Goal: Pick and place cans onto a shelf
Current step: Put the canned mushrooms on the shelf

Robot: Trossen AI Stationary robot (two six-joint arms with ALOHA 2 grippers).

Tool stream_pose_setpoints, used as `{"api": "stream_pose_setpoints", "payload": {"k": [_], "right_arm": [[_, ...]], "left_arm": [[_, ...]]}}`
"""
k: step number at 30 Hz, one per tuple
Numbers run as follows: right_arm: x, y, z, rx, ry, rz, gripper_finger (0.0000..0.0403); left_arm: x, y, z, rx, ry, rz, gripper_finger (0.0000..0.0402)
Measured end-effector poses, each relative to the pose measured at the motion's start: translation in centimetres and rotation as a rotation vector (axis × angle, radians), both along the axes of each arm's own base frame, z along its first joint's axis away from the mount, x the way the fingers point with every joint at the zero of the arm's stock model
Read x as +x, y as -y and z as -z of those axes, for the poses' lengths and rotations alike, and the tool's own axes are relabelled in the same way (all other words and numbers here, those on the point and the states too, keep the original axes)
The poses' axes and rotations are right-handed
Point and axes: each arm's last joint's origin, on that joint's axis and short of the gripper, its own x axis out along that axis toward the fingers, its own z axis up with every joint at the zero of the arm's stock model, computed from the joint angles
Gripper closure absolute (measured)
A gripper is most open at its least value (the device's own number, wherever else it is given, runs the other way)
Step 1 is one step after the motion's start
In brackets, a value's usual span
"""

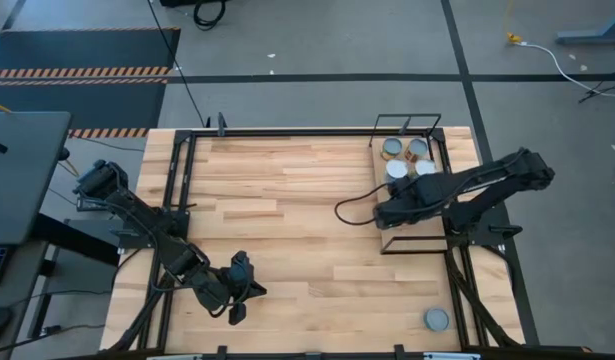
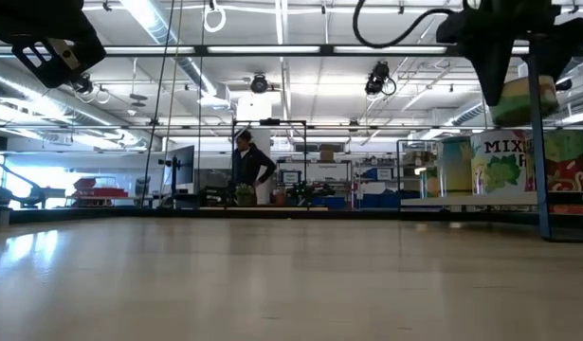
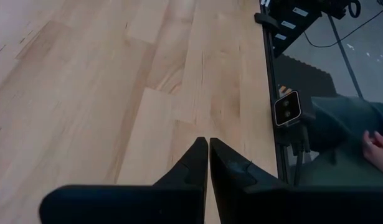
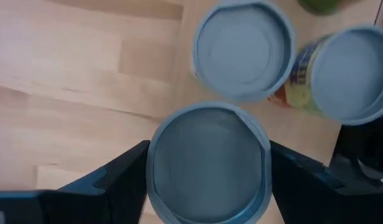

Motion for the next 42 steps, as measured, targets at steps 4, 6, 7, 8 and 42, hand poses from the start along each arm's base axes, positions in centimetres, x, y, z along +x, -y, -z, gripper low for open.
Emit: {"api": "stream_pose_setpoints", "payload": {"k": [4,6,7,8,42], "right_arm": [[0.1,-0.2,1.3,0.032,-0.04,0.028,0.0115],[0.1,-0.2,2.3,0.062,-0.044,0.041,0.0115],[-0.1,-0.2,2.8,0.068,-0.05,0.056,0.0115],[-0.2,-0.2,3.2,0.073,-0.051,0.072,0.0115],[-1.3,0.5,8.2,0.146,-0.005,0.085,0.0079]], "left_arm": [[0.0,0.0,0.0,0.0,0.0,0.0,0.0379],[0.0,0.0,0.0,0.0,0.0,0.0,0.0379],[0.0,0.0,0.0,0.0,0.0,0.0,0.0379],[0.0,0.0,0.0,0.0,0.0,0.0,0.0379],[0.0,0.0,0.0,0.0,0.0,0.0,0.0379]]}}
